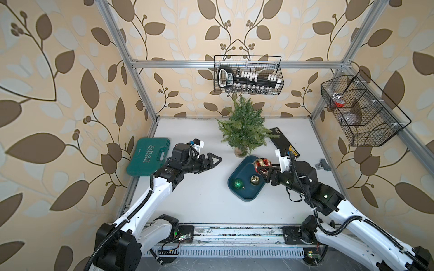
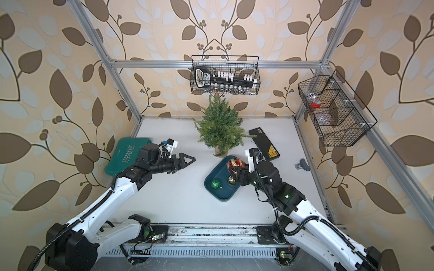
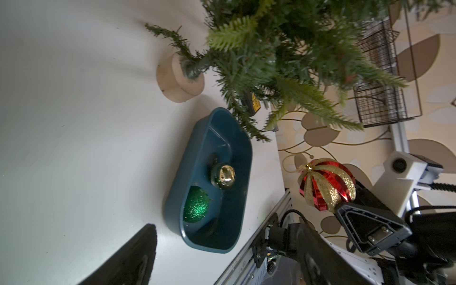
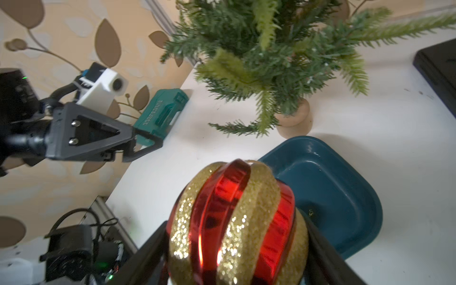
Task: Decorate the small christmas tree with ornaments
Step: Hang an ornament on the christmas tree.
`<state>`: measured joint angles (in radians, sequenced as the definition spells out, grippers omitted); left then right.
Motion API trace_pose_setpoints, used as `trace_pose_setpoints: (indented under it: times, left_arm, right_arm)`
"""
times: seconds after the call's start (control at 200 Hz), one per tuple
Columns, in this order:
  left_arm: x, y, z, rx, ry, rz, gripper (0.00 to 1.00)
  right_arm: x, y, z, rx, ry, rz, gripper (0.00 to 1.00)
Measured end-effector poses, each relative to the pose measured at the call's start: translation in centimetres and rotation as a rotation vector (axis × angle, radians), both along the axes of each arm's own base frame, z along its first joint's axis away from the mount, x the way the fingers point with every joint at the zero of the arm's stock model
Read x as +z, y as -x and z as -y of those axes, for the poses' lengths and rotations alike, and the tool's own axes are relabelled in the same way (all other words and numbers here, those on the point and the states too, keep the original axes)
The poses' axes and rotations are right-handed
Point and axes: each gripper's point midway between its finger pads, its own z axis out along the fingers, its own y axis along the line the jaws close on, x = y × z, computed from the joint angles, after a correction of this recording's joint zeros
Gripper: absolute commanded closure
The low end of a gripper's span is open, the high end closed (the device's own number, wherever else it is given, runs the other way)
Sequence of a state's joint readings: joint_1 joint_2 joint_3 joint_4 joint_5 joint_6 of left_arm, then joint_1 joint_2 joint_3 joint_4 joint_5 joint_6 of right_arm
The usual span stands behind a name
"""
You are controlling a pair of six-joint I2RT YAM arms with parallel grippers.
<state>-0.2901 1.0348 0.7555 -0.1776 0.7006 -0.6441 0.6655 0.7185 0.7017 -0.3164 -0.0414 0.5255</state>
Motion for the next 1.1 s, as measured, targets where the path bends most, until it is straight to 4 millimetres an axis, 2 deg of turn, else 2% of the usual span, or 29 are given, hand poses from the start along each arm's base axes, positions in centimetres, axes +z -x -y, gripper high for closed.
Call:
trace_pose_setpoints:
  times: [0.25, 0.515, 0.615, 0.825, 0.99, 1.1]
  left_arm:
    - [6.3, 1.7, 3.2, -0.159, 0.147, 0.112, 0.18]
    - [11.8, 3.2, 5.6, -0.270, 0.241, 0.205, 0.26]
    - [12.7, 3.0, 6.1, -0.282, 0.260, 0.211, 0.30]
    - [13.2, 2.0, 6.6, -0.271, 0.276, 0.181, 0.36]
    - [14.5, 1.9, 6.9, -0.275, 0.282, 0.210, 0.36]
    - [15.4, 2.6, 7.9, -0.288, 0.242, 0.247, 0.35]
  right_arm:
    - [6.9, 2.1, -1.5, 0.153, -0.083, 0.109, 0.38]
    - [10.7, 1.9, -2.3, 0.188, -0.109, 0.151, 0.37]
    - [11.6, 1.3, -2.8, 0.191, -0.111, 0.157, 0.37]
    - [13.7, -0.4, -3.4, 0.186, -0.119, 0.166, 0.37]
    - [14.7, -2.0, -1.7, 0.125, -0.142, 0.166, 0.37]
    - [15.2, -2.7, -0.4, 0.083, -0.170, 0.157, 0.37]
